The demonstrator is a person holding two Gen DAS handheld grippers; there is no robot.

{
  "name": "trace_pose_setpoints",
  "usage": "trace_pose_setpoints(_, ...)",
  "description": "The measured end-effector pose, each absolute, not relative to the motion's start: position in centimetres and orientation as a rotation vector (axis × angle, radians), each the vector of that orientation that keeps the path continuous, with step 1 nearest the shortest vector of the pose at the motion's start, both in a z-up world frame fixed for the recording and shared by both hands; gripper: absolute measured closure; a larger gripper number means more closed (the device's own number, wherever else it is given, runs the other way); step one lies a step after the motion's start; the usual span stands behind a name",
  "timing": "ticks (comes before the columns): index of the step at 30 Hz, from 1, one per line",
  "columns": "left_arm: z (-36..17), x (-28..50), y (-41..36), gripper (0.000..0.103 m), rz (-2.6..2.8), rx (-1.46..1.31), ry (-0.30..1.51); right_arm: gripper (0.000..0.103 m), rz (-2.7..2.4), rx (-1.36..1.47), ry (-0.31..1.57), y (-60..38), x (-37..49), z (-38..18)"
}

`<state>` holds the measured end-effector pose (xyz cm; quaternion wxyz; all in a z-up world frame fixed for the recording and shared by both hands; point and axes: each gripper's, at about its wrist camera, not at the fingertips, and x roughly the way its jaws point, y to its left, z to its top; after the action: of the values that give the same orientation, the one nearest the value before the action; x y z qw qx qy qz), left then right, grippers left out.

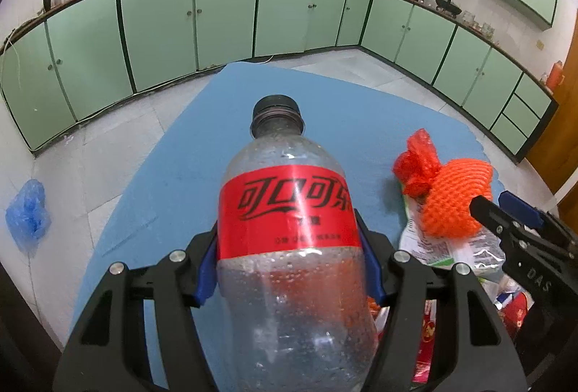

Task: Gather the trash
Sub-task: 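Grasp the orange foam net with the right tool while left holds bottle, then carry bottle and foam net to the black bin and release both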

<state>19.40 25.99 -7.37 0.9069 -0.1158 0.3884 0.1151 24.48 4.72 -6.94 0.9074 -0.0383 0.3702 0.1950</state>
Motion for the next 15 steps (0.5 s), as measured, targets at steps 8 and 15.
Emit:
trace_pose_setpoints(8, -8.0, 19.7, 26.7, 0.042, 0.242, -0.257, 0.821, 0.070, 0.404, -0.163, 0.906, 5.6, 26.4, -8.4)
trace_pose_setpoints(15, -7.2, 19.2, 25.5, 0.042, 0.230, -0.244, 0.810, 0.091, 0.476, -0.115, 0.864, 4.2, 25.1, -6.9)
